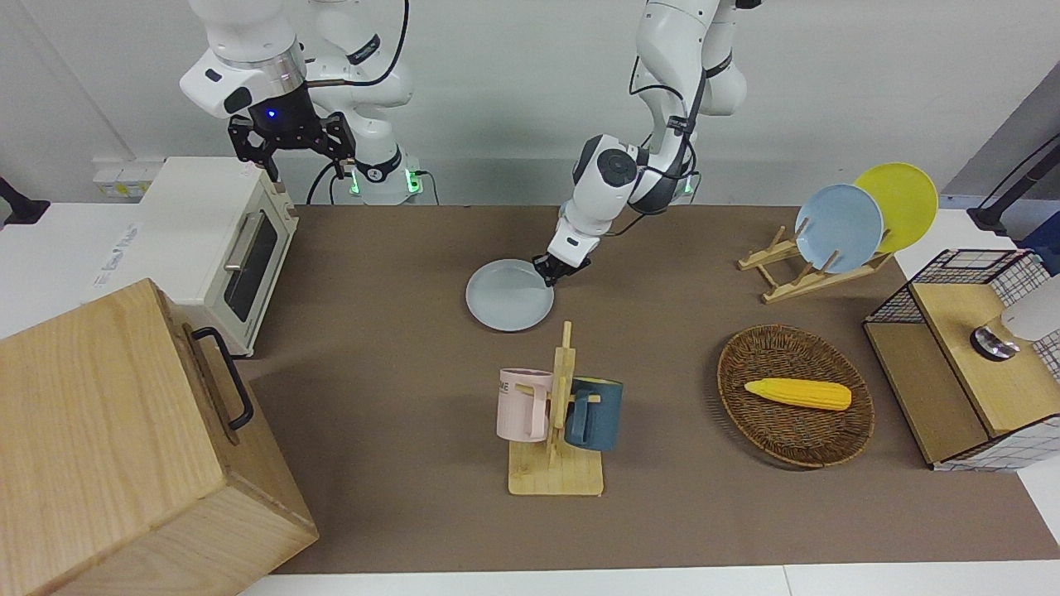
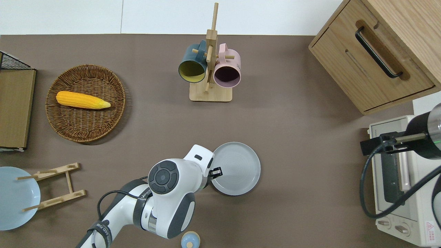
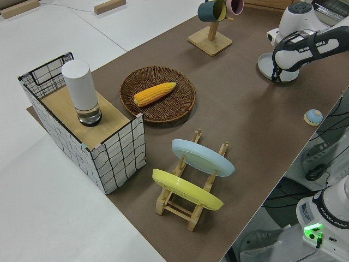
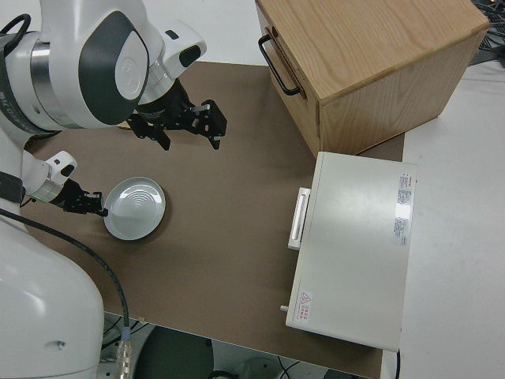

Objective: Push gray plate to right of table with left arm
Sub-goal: 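Push the gray plate with the left gripper across the table away from it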

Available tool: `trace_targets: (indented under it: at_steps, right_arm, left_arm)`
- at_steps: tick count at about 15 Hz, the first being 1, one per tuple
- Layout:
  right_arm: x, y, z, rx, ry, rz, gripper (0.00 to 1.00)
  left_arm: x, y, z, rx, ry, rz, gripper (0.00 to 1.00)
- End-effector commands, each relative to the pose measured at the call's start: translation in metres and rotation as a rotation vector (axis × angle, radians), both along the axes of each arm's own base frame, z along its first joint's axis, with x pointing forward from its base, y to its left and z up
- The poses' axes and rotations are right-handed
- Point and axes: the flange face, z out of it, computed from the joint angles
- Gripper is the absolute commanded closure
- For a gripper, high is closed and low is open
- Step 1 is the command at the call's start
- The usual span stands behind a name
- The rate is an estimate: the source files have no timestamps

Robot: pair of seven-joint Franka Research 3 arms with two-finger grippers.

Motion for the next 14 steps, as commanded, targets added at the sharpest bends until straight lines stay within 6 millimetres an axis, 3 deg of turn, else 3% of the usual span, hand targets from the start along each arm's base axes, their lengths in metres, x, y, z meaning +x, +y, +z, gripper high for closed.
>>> trace_targets:
  at_steps: [1,5,7,8,9,10,12,13,14]
  right_arm:
    - [-0.004,0.0,0.003,0.001,0.0,0.007,0.005]
    - [-0.004,0.0,0.003,0.0,0.0,0.006,0.005]
    - [-0.004,0.0,0.003,0.001,0.0,0.007,0.005]
    - [-0.004,0.0,0.003,0.001,-0.001,0.007,0.005]
    - [-0.004,0.0,0.003,0.001,-0.001,0.007,0.005]
    - [-0.004,0.0,0.003,0.001,-0.001,0.007,0.005]
    - [-0.004,0.0,0.003,0.0,-0.001,0.006,0.005]
    - [-0.004,0.0,0.003,0.001,-0.001,0.007,0.005]
    - [-0.004,0.0,0.003,0.001,-0.001,0.007,0.005]
  left_arm:
    - [-0.001,-0.031,-0.012,-0.022,0.007,0.022,1.0]
    - [0.002,-0.048,-0.009,-0.038,0.005,0.038,1.0]
    - [0.002,-0.055,-0.008,-0.046,0.006,0.033,0.91]
    - [0.001,-0.057,-0.011,-0.044,0.011,0.032,0.82]
    - [0.002,-0.057,-0.011,-0.046,0.009,0.033,0.66]
    - [0.003,-0.058,-0.009,-0.051,0.0,0.036,0.38]
    - [0.003,-0.058,-0.009,-0.051,-0.002,0.031,0.08]
    - [0.003,-0.058,-0.009,-0.048,-0.004,0.024,0.01]
    - [0.001,-0.058,-0.008,-0.042,-0.002,0.015,0.01]
